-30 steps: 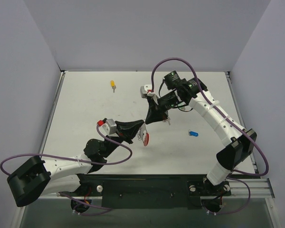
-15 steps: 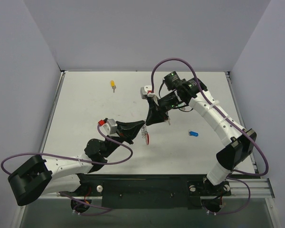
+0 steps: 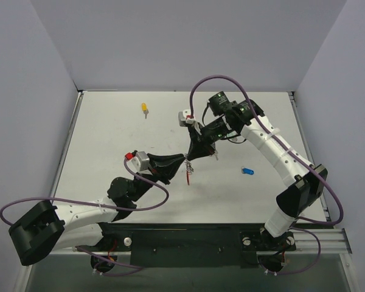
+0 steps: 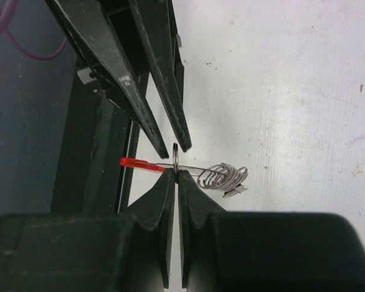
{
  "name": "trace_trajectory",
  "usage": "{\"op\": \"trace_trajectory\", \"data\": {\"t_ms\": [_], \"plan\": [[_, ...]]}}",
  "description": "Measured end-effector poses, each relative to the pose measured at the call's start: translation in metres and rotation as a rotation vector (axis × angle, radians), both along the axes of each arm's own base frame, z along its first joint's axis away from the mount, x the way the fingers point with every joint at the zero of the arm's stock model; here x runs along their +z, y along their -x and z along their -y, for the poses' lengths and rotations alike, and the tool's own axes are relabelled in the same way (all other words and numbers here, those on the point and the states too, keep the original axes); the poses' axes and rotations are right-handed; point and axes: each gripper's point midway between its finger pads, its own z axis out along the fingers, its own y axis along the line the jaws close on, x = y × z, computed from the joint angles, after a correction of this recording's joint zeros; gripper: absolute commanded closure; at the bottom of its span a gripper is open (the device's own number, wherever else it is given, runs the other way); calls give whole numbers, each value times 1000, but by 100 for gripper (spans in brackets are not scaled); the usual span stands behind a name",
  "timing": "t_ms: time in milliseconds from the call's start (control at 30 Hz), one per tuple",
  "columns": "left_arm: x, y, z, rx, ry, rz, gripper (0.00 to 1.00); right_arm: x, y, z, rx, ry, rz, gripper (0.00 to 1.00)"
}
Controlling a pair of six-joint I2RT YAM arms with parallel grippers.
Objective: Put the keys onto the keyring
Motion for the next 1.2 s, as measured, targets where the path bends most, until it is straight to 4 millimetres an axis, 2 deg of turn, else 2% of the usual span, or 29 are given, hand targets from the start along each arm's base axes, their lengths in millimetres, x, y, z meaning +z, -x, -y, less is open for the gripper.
{"op": "trace_trajectory", "data": {"t_ms": [200,300,433,567,700,867,933,1200], "plan": [[19,9,-17,11,14,17,48,-11,-8,8,-42,80,34,100],[24,16,-27,17,-21,37,43,-19,-9,19,-60,153,51,100],[11,18,-24,4,-162,41,34,-16,-7,36,-46,267,101,100],[-3,17,-14,-24,-322,53,31,-6,-13,40,-2,346,205,100],[-16,14,-3,-50,-427,73,32,-7,-21,39,31,407,283,100],[-35,6,8,-62,-493,87,43,-17,-24,43,53,477,306,100],[-35,3,12,-59,-490,103,49,-18,-24,43,57,485,314,100],[-28,-4,25,-57,-447,166,55,-19,-24,44,72,508,337,100]]}}
